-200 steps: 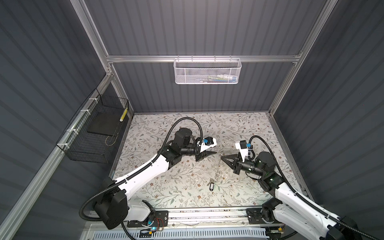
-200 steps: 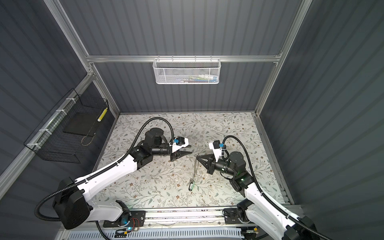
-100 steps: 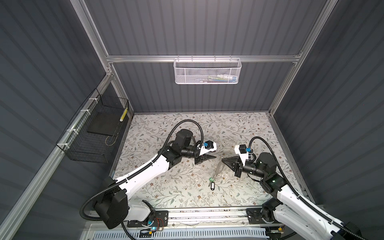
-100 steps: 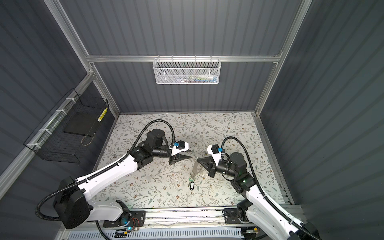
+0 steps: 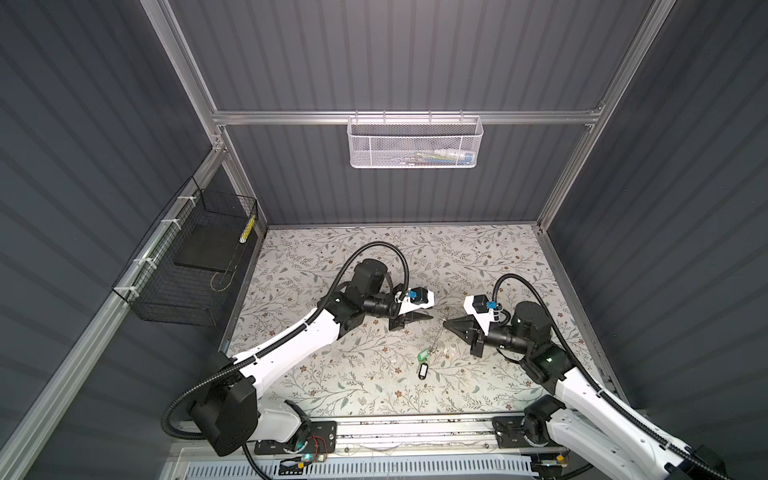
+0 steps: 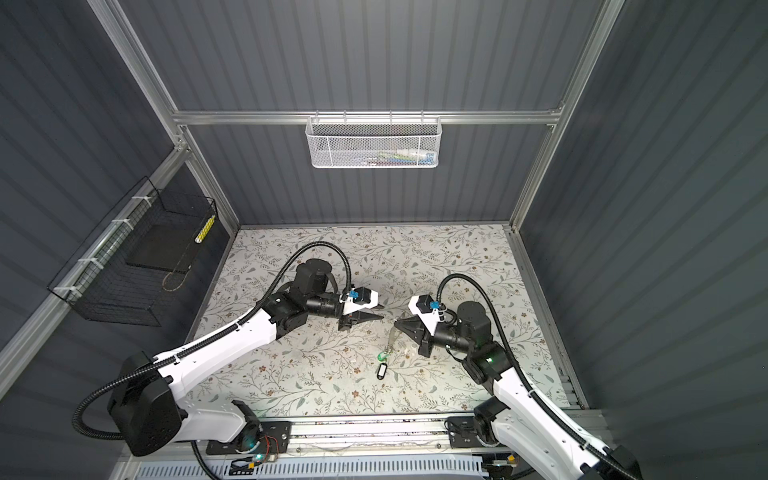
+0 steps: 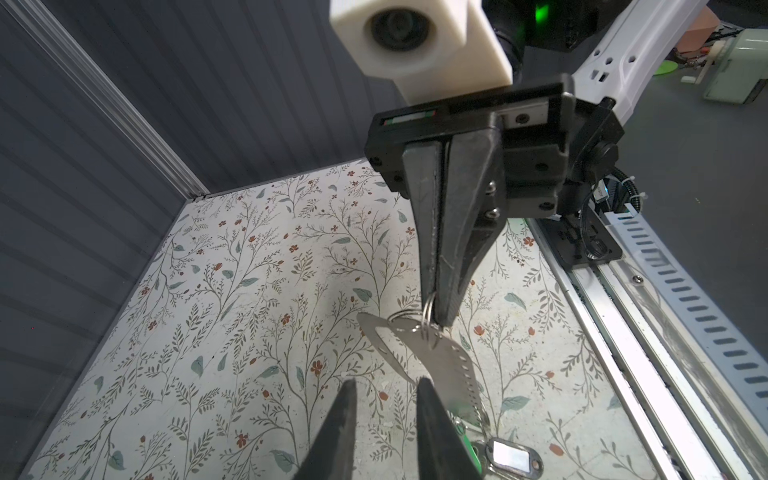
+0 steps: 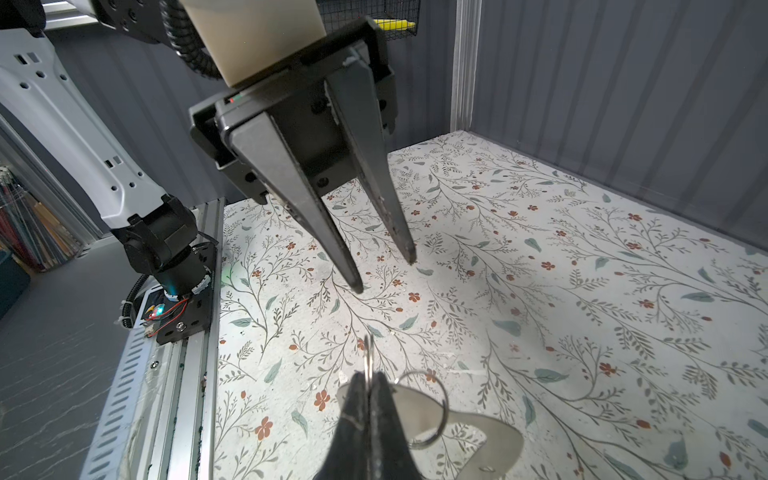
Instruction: Put the keys on the keyring
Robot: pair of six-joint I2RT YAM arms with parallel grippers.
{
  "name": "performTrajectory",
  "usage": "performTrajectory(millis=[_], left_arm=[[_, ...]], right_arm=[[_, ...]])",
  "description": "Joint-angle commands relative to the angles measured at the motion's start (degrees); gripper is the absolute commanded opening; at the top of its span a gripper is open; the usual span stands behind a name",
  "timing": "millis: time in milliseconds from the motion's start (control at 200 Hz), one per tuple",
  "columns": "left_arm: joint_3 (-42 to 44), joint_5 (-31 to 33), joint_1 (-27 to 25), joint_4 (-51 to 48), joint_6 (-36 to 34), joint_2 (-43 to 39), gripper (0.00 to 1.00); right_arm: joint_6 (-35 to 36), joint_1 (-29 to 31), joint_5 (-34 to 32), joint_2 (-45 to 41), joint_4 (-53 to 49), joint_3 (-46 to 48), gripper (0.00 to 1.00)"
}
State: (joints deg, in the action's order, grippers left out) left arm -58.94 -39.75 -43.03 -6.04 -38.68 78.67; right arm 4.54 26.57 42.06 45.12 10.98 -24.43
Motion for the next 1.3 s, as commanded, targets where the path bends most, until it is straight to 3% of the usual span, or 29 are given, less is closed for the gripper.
performTrajectory(millis=[0, 585, 835, 981, 1046, 1296], left_arm=[[-1.34, 1.52, -1.51, -1.10, -2.62, 0.25, 0.27], [-3.99, 3.80, -4.53, -1.15, -3.75, 3.77, 0.20], [-4.63, 2.68, -4.84, -1.05, -3.50, 4.54, 0.02], [-3.84, 0.88, -4.84, 0.78, -1.17, 4.04, 0.00], [-2.68, 0.09, -4.75, 3.61, 0.99, 3.53, 0.00], [3.36, -5.47, -2.44, 21.38, 13.53, 2.86, 0.00]], right_arm=[[3.05, 0.24, 0.52, -0.29, -1.76, -2.28, 0.00], [4.98, 0.24, 1.10, 1.02, -3.51, -3.47, 0.00], [5.65, 0.26, 0.03, 0.97, -4.10, -3.39, 0.00], [5.75, 0.22, -4.44, -1.43, -5.09, -2.80, 0.35], [6.25, 0.17, -6.94, -3.90, -5.26, -1.76, 0.45], [8.55, 0.17, -13.53, -13.53, -9.98, 0.34, 0.49]])
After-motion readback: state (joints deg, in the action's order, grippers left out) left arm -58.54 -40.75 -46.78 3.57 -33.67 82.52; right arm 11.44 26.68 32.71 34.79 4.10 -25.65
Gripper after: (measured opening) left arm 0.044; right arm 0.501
